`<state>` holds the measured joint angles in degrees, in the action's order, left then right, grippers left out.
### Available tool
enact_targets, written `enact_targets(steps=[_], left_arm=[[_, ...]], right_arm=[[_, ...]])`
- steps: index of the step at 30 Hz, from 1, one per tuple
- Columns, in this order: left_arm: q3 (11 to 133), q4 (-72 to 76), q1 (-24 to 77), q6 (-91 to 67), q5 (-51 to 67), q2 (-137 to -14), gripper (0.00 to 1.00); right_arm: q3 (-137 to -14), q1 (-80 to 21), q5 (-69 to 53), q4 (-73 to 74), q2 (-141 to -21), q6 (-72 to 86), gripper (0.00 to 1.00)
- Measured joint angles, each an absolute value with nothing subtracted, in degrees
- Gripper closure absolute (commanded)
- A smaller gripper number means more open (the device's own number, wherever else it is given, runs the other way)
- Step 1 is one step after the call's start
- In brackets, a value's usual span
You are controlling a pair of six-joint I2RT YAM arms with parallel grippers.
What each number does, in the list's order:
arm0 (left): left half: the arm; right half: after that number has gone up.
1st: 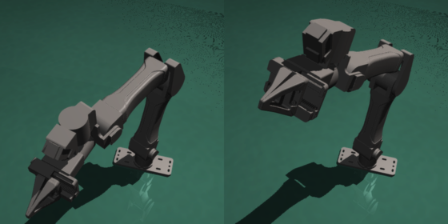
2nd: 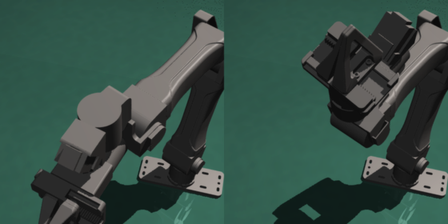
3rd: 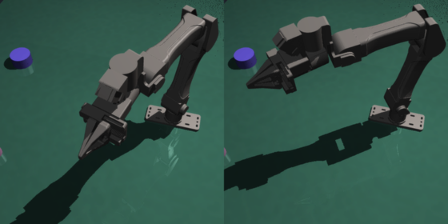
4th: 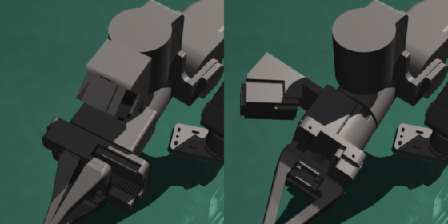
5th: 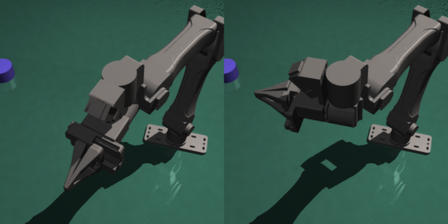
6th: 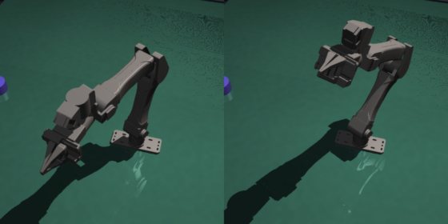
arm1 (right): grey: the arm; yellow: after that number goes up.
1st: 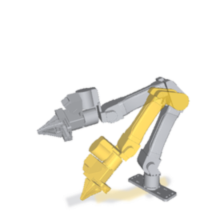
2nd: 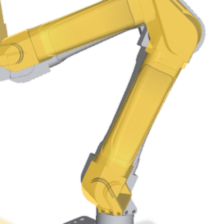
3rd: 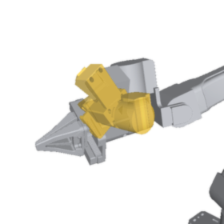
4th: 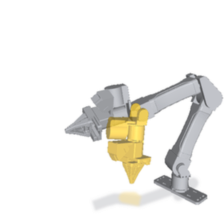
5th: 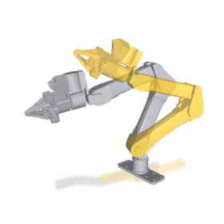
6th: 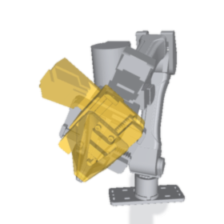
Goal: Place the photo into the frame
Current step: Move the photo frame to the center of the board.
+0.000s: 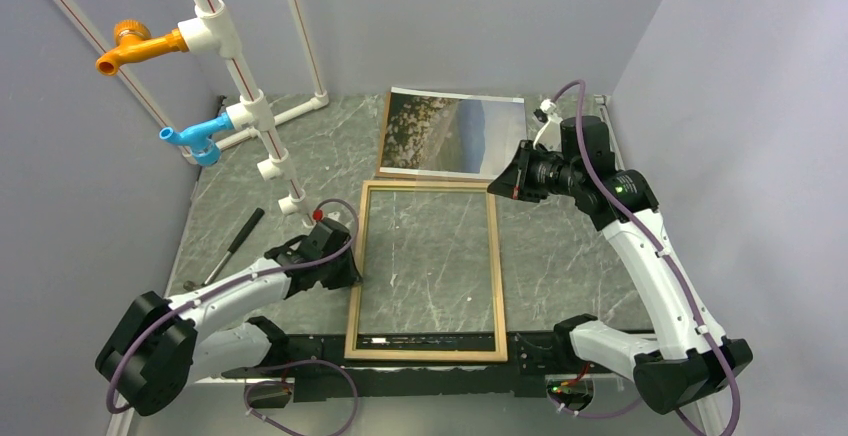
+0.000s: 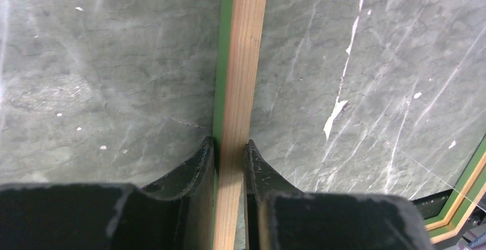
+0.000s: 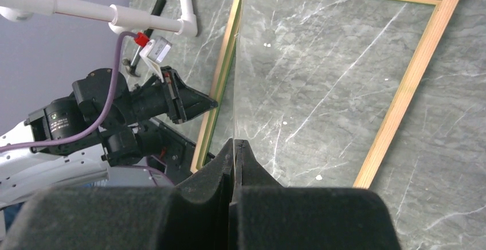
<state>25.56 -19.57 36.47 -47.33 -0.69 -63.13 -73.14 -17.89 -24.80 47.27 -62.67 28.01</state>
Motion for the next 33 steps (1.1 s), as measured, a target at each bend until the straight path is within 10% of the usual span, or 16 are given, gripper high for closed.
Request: enact_targets(steps=[10, 22, 33], left_arm=[[24.3, -20.4, 36.5, -49.4, -2.8, -60.8, 0.83], [23.2, -23.9, 36.4, -49.8, -2.9, -51.3, 0.25], [25.4, -31.7, 36.4, -47.7, -3.5, -38.5, 0.27]], right_arm=[[-73.1, -17.7, -29.3, 46.9, -64.3, 27.4, 1.00], [-71.3, -17.7, -35.0, 44.8, -65.1, 27.5, 1.00], [-69.8, -17.7, -39.9, 41.2, -65.1, 30.2, 1.00]])
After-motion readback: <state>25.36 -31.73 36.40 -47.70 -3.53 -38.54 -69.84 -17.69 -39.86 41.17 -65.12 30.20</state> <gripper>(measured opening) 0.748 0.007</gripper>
